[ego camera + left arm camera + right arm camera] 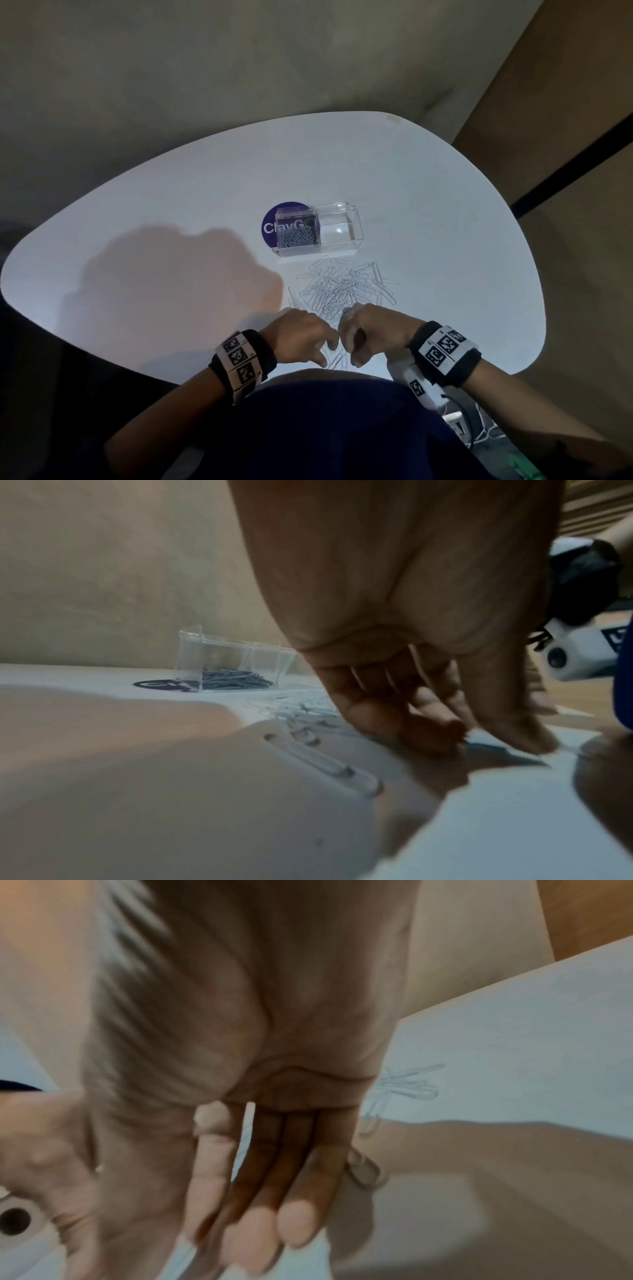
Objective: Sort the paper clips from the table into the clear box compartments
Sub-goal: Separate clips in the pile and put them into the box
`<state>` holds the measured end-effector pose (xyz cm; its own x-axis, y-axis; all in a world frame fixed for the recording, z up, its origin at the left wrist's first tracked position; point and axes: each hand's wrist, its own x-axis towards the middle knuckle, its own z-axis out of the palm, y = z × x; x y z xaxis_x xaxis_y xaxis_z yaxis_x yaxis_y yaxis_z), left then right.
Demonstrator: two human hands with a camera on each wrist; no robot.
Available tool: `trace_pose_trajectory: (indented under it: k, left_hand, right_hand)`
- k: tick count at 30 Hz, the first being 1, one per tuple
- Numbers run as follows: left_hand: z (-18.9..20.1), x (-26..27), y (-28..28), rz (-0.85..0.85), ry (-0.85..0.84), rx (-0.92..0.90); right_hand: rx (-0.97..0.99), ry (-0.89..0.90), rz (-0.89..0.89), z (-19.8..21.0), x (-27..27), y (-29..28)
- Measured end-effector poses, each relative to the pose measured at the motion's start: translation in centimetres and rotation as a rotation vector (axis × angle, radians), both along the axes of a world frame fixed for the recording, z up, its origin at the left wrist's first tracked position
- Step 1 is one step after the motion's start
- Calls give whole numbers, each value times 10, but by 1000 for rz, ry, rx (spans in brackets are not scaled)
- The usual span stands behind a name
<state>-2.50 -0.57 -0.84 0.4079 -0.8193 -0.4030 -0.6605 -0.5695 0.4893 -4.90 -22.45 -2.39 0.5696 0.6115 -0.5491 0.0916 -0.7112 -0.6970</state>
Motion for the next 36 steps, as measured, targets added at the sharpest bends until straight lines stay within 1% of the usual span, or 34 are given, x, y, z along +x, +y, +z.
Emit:
trace_pose_trajectory:
  k: [2, 4, 8, 9, 10, 12, 16, 18, 22, 26, 28, 29, 31, 33, 35, 36]
  left_hand:
    - [-4, 1, -3, 51, -62, -21]
    - [-7, 4, -1, 124, -100, -83]
    - [-10, 10, 5, 246, -191, -214]
    - [-9, 11, 7, 264, -197, -220]
    - [-8, 11, 9, 268, -207, -215]
    - [-9, 11, 13, 269, -234, -199]
    - [-13, 10, 19, 351, -250, -142]
    - [-12, 10, 19, 394, -264, -108]
    - [-10, 10, 24, 465, -348, -122]
    - [-14, 15, 34, 529, -444, -253]
    - [-19, 18, 37, 506, -422, -220]
    - [-19, 20, 37, 485, -404, -175]
    - [-17, 22, 32, 455, -371, -116]
    - [-13, 24, 22, 435, -347, -121]
    - [-12, 25, 11, 401, -357, -110]
    - [-14, 25, 6, 384, -371, -90]
  right_hand:
    - [-31, -167, -15, -1, 3, 8]
    - [-41, -276, -36, -1, 7, 13]
    - [39, -369, -177, 0, 13, 13]
    - [35, -384, -184, 2, 13, 12]
    - [30, -391, -162, 3, 12, 11]
    - [0, -402, -61, 3, 5, 12]
    - [-150, -502, 142, -9, -7, 22]
    - [-179, -547, 166, -14, -4, 25]
    - [-179, -613, 17, -9, 13, 19]
    - [-175, -701, -252, 0, 26, 3]
    - [-221, -769, -361, 4, 30, -8]
    - [-254, -773, -395, 5, 32, -13]
    - [-324, -676, -398, 7, 35, -20]
    - [-400, -572, -326, 9, 35, -20]
    - [-444, -563, -246, 9, 33, -14]
    - [-436, -574, -235, 8, 32, -10]
